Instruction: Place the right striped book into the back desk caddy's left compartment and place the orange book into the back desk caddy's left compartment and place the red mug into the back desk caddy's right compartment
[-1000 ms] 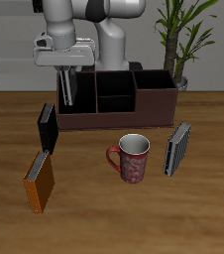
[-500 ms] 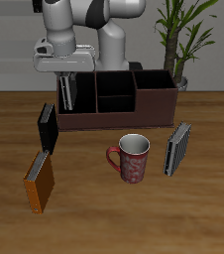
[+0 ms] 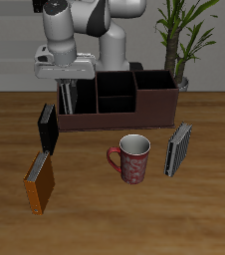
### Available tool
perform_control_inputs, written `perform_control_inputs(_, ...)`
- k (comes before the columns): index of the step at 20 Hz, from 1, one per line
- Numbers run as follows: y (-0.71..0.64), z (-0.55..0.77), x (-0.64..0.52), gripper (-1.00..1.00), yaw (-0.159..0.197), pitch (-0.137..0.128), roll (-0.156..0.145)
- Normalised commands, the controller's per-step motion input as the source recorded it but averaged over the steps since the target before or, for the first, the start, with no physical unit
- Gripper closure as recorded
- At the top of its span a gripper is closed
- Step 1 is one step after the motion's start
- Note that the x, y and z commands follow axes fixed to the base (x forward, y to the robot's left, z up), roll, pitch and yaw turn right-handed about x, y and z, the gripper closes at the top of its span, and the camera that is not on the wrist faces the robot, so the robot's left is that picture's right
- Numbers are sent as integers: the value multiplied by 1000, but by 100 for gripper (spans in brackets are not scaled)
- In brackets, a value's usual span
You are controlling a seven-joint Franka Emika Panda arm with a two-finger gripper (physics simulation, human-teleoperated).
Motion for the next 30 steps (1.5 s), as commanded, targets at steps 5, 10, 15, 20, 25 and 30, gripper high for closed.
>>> perform_control_inputs(5,-22,-141,97,100,-24,59,-6)
perform_control_inputs(10,17,-72,29,-100,-28,50,19)
perform_control_inputs(15,49,11,-5,-100,-5,9,31)
perform_control_inputs(20,7,99,71,-100,-3,-24,-4)
perform_control_inputs(25,8,99,130,-100,4,-22,-16)
perform_control_inputs(30,32,288,294,-100,29,-73,-60)
